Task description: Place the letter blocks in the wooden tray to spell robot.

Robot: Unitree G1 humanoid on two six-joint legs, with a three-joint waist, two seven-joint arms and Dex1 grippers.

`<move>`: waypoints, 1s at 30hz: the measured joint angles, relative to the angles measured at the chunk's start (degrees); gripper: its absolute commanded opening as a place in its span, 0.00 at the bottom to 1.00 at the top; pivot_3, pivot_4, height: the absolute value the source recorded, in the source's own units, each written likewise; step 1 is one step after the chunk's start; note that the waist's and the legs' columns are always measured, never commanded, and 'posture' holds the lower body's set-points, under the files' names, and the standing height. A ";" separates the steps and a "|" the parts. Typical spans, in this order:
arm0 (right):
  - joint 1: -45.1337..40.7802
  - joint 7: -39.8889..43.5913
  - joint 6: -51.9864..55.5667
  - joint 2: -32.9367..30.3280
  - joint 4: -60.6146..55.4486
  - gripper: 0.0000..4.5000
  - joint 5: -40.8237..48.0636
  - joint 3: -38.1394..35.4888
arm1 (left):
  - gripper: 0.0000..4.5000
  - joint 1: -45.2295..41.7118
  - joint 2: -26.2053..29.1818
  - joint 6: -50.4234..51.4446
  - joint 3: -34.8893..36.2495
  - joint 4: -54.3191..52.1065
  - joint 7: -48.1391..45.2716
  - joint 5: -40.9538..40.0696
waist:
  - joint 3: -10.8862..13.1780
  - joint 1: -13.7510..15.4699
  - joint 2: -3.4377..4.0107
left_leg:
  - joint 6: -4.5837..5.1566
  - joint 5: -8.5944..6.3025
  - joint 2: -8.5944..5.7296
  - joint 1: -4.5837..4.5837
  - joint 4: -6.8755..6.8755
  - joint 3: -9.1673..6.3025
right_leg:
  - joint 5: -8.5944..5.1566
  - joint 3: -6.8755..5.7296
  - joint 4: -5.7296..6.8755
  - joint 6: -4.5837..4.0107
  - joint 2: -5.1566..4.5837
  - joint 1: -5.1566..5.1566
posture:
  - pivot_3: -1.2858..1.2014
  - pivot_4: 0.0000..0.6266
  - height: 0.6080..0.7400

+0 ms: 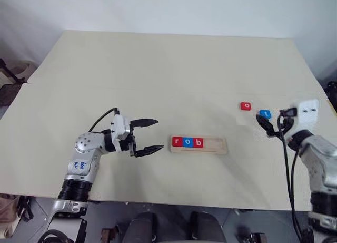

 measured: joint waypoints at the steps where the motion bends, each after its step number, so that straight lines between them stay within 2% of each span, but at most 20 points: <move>1: -1.63 -0.28 0.50 -0.13 1.84 0.99 -0.39 0.86 | 1.00 0.07 -0.01 0.00 -0.04 -0.07 0.16 0.06 | 0.00 0.02 0.00 | 0.01 0.00 -0.03 0.00 0.00 0.00 | 0.00 0.01 0.00 0.00 -0.01 0.00 | 0.52 0.24 1.00; 6: -6.67 -0.11 5.23 -1.84 5.99 0.99 -1.41 4.46 | 1.00 0.37 -0.15 0.02 -0.14 -1.87 1.00 0.25 | 0.00 -0.19 0.00 | 0.01 0.00 -0.05 -0.01 -0.02 0.01 | 0.01 -0.03 -0.04 0.01 0.02 0.00 | 0.52 0.24 1.00; 24: -9.72 0.59 9.83 -2.58 6.54 0.99 -1.01 5.20 | 1.00 2.53 0.20 1.25 -0.09 -4.88 2.35 0.25 | 0.00 -0.45 0.01 | 0.00 0.00 -0.04 -0.01 -0.01 0.06 | 0.01 0.01 -0.03 0.02 0.04 -0.02 | 0.52 0.24 1.00; 30: -16.55 -1.65 9.75 0.59 10.05 0.99 -2.15 7.45 | 1.00 2.56 0.21 1.31 -0.12 -5.08 2.47 0.30 | 0.00 -0.68 0.01 | -0.02 0.01 -0.03 0.00 -0.02 0.08 | 0.01 0.02 -0.03 0.01 0.08 -0.05 | 0.52 0.24 1.00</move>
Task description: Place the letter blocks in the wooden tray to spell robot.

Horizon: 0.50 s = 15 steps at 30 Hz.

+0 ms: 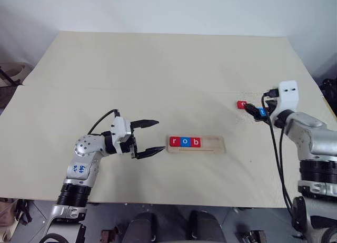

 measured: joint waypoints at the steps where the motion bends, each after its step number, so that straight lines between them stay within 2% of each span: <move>1: -0.92 -0.50 -0.11 0.66 1.13 0.99 -0.20 0.44 | 1.00 0.00 0.01 0.00 -0.01 0.00 0.07 0.07 | 0.00 0.01 0.00 | 0.00 0.00 0.00 -0.01 0.00 0.00 | 0.00 0.01 0.00 0.00 -0.01 0.00 | 0.52 0.24 1.00; 10: -7.88 -8.63 -5.61 7.03 15.00 0.99 -5.22 2.80 | 1.00 -0.26 -0.02 -0.06 -0.03 0.16 0.38 0.32 | 0.01 0.08 0.01 | 0.00 0.00 -0.02 -0.07 0.00 0.00 | 0.00 0.00 0.01 0.00 -0.04 -0.06 | 0.52 0.24 1.00; 13: -8.41 -10.52 -6.34 7.95 16.80 0.85 -5.77 2.79 | 1.00 -0.29 -0.02 -0.07 -0.02 0.15 0.54 0.33 | 0.01 -0.03 0.02 | 0.00 0.00 -0.01 -0.08 -0.02 0.00 | 0.00 0.01 0.02 0.00 -0.03 -0.10 | 0.52 0.24 1.00; 15: -8.64 -10.85 -6.20 8.68 16.80 0.70 -5.72 2.79 | 1.00 -0.28 -0.02 -0.07 0.00 0.14 0.79 0.33 | 0.01 -0.19 0.02 | 0.00 0.00 -0.01 -0.08 -0.02 0.01 | 0.00 0.01 0.03 0.00 -0.02 -0.10 | 0.52 0.24 1.00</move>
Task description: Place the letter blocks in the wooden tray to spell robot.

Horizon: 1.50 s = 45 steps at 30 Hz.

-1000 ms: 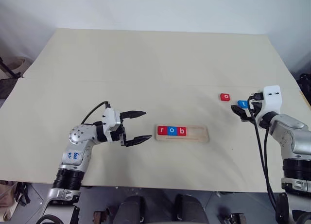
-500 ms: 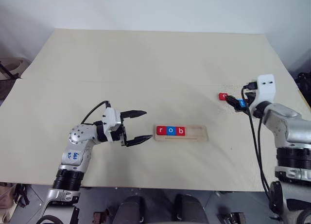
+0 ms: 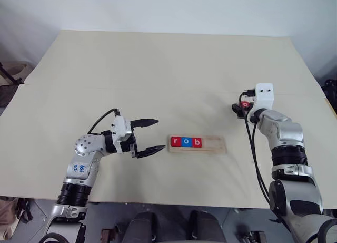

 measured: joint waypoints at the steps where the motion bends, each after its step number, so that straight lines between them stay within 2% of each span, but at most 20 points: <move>1: -0.15 -0.04 0.05 0.29 0.00 0.62 0.02 0.01 | 1.00 0.01 0.00 0.00 0.01 0.00 0.11 0.00 | 0.00 -0.04 0.00 | 0.00 0.00 0.00 0.00 0.00 0.00 | 0.00 0.00 0.01 0.00 0.00 0.00 | 0.52 0.24 1.00; 5: -0.47 -0.25 0.10 1.11 -0.02 0.33 0.31 -0.17 | 1.00 0.05 0.01 0.00 0.03 -0.01 0.34 0.00 | 0.00 -0.08 0.00 | 0.00 0.00 0.00 -0.01 0.00 0.00 | 0.00 0.02 0.02 0.00 0.00 -0.02 | 0.52 0.24 1.00; 11: -0.07 -0.63 3.00 1.13 -3.28 0.33 1.04 -1.30 | 1.00 0.01 0.00 -0.02 0.01 0.00 0.67 -0.02 | 0.01 -0.17 0.01 | 0.00 0.00 0.01 -0.07 0.00 0.04 | 0.00 0.06 0.10 0.00 0.00 -0.15 | 0.52 0.24 1.00; 21: 21.02 -0.55 25.18 -1.19 -45.19 0.33 8.16 -7.01 | 1.00 -1.43 -0.37 0.15 -0.54 1.32 -2.70 -0.26 | 0.01 0.64 0.02 | 0.00 0.00 -0.06 -0.21 -0.01 0.03 | 0.00 0.06 0.11 0.00 -0.02 -0.28 | 0.52 0.24 1.00; 23: 26.55 -0.60 28.81 -0.04 -52.79 0.33 10.13 -9.68 | 1.00 -1.65 -0.41 0.34 -0.78 1.63 -3.71 -0.35 | 0.01 0.67 0.02 | -0.02 0.01 -0.04 -0.19 -0.02 0.03 | 0.00 0.06 0.12 0.00 0.02 -0.28 | 0.52 0.24 1.00; 26: 33.97 -1.95 33.79 5.36 -61.73 0.33 12.28 -13.21 | 1.00 -1.76 -0.40 0.92 -1.04 2.49 -4.88 -0.39 | 0.01 0.50 0.02 | -0.02 0.01 -0.04 -0.14 -0.02 0.10 | 0.00 0.14 0.14 0.00 0.02 -0.28 | 0.52 0.24 1.00; 30: 39.12 -4.50 36.53 10.55 -67.39 0.33 12.83 -14.64 | 1.00 -1.76 -0.42 1.14 -1.15 2.69 -5.53 -0.39 | 0.01 0.44 0.03 | -0.02 0.01 -0.04 -0.13 -0.04 0.15 | -0.01 0.23 0.22 -0.01 0.02 -0.38 | 0.52 0.24 1.00; 35: 39.72 -5.36 36.07 11.29 -68.04 0.71 12.66 -13.75 | 1.00 -1.76 -0.43 1.38 -1.16 2.69 -5.53 -0.40 | 0.01 0.45 0.03 | -0.02 0.01 -0.05 -0.13 -0.03 0.16 | -0.01 0.24 0.24 -0.01 0.02 -0.40 | 0.52 0.24 1.00; 37: 39.55 -3.53 36.10 8.95 -67.57 0.86 13.33 -13.43 | 1.00 -1.76 -0.43 1.48 -1.16 2.67 -5.44 -0.40 | 0.01 0.44 0.03 | -0.01 0.01 -0.07 -0.13 -0.03 0.18 | 0.00 0.26 0.23 -0.01 0.01 -0.40 | 0.52 0.24 1.00; 39: 39.30 0.70 35.74 3.46 -66.70 1.00 14.84 -13.40 | 1.00 -1.73 -0.42 1.59 -1.10 2.64 -5.27 -0.40 | 0.01 0.58 0.03 | 0.00 0.00 -0.08 -0.14 -0.01 0.17 | 0.00 0.25 0.21 -0.01 0.00 -0.37 | 0.52 0.24 1.00; 42: 41.07 10.65 31.41 -9.07 -64.01 1.00 16.43 -12.65 | 1.00 -1.48 -0.25 1.66 -1.00 2.44 -4.84 -0.40 | 0.01 0.73 0.02 | 0.04 -0.01 -0.10 -0.14 -0.03 0.16 | 0.00 0.22 0.14 0.00 -0.02 -0.32 | 0.52 0.24 1.00; 45: 43.69 22.98 21.45 -20.43 -57.40 1.00 16.15 -11.54 | 1.00 -0.93 0.20 1.81 -0.48 2.23 -4.72 -0.47 | 0.03 0.65 -0.01 | 0.04 -0.01 -0.10 -0.09 -0.03 0.17 | 0.00 0.19 0.06 0.00 -0.01 -0.22 | 0.52 0.24 1.00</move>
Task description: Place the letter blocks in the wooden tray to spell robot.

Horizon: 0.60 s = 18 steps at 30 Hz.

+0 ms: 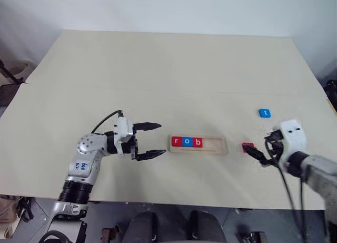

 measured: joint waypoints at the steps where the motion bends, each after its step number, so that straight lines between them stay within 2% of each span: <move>1: 0.00 3.57 -3.38 -2.03 2.47 1.00 -0.29 0.49 | 1.00 0.16 0.16 0.28 0.07 -0.25 -0.05 -0.09 | 0.00 -0.08 -0.01 | 0.00 0.00 0.01 0.03 0.00 0.00 | 0.00 0.00 0.00 0.00 0.00 0.02 | 0.52 0.24 1.00; 5: -2.32 18.56 -21.46 -7.98 14.82 1.00 -2.92 5.24 | 1.00 0.61 0.33 1.41 0.13 -2.34 -0.86 -0.96 | 0.02 -0.23 -0.02 | 0.00 0.00 0.03 0.12 0.01 0.01 | 0.00 0.00 -0.01 0.00 0.01 0.12 | 0.52 0.24 1.00; 9: -11.30 31.11 -37.27 -10.35 30.82 1.00 -7.19 12.71 | 1.00 0.73 0.64 2.54 0.01 -3.92 -1.34 -1.31 | 0.04 -0.21 -0.06 | -0.01 0.00 0.05 0.15 0.07 -0.01 | 0.00 -0.04 -0.03 0.00 0.01 0.20 | 0.52 0.24 1.00; 13: -19.21 38.43 -46.01 -10.33 42.32 1.00 -11.42 19.49 | 1.00 0.56 0.75 3.76 -0.14 -4.49 -2.11 -1.91 | 0.04 -0.06 -0.06 | -0.01 0.00 0.07 0.14 0.10 -0.13 | 0.00 -0.17 -0.08 0.00 -0.01 0.29 | 0.52 0.24 1.00; 18: -24.51 44.71 -52.81 -9.89 51.04 1.00 -15.18 24.83 | 1.00 0.58 1.56 4.57 -0.33 -6.30 -3.17 -2.06 | 0.04 -0.04 -0.06 | -0.01 0.00 0.10 0.14 0.12 -0.23 | 0.02 -0.27 -0.21 0.03 -0.01 0.42 | 0.52 0.24 1.00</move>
